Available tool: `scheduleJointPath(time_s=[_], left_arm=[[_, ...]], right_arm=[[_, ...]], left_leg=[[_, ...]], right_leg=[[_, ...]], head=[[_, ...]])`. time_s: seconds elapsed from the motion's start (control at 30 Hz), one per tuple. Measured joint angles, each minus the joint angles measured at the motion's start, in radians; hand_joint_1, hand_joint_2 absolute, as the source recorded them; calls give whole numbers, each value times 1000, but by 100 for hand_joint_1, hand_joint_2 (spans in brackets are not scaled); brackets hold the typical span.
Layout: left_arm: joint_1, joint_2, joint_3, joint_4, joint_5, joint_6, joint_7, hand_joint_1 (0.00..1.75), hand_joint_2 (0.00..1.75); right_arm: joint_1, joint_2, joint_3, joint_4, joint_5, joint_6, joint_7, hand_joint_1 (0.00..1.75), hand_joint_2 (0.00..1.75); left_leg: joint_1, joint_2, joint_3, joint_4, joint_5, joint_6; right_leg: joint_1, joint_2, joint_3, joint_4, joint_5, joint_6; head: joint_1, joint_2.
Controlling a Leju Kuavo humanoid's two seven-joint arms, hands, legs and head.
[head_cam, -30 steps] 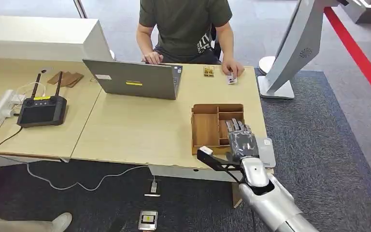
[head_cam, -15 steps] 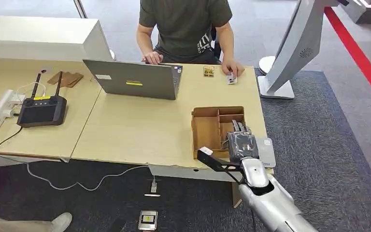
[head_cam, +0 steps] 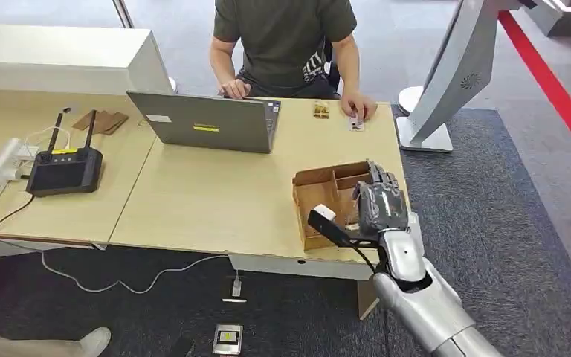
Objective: Pass the card to the sensor for recognition and then transmit it.
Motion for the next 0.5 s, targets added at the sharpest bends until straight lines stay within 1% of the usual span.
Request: scheduleJointPath(time_s=[0.13, 0.2, 0.27, 0.33, 0.37, 0.4, 0.5], left_arm=[[-2, 0, 0, 0, -10, -3, 7, 0, 175], [-4, -1, 0, 0, -18, -7, 11, 0, 175], [-8, -2, 0, 0, -23, -11, 16, 0, 175], [-12, -5, 0, 0, -26, -16, 20, 0, 175], [-14, -6, 0, 0, -27, -19, 22, 0, 175], [-16, -8, 0, 0, -30, -19, 24, 0, 175], [-24, -13, 0, 0, -38, -22, 30, 0, 175]], right_arm=[[-5, -16, -21, -81, -2, 6, 6, 175, 175], [-12, -20, -33, -112, -1, 20, 12, 173, 175], [-21, -22, -37, -132, 1, 32, 12, 175, 175], [-31, -23, -39, -143, 1, 42, 12, 173, 175], [-36, -22, -39, -145, 1, 49, 12, 175, 175], [-42, -21, -39, -143, 1, 56, 12, 169, 175], [-62, -11, -38, -130, 1, 61, 3, 171, 175]], left_leg=[[0, 0, 0, 0, 0, 0], [0, 0, 0, 0, 0, 0], [0, 0, 0, 0, 0, 0], [0, 0, 0, 0, 0, 0], [0, 0, 0, 0, 0, 0], [0, 0, 0, 0, 0, 0], [0, 0, 0, 0, 0, 0]], right_leg=[[0, 0, 0, 0, 0, 0], [0, 0, 0, 0, 0, 0], [0, 0, 0, 0, 0, 0], [0, 0, 0, 0, 0, 0], [0, 0, 0, 0, 0, 0], [0, 0, 0, 0, 0, 0], [0, 0, 0, 0, 0, 0]], head=[[-1, 0], [0, 0], [0, 0], [0, 0], [0, 0], [0, 0], [-1, 0]])
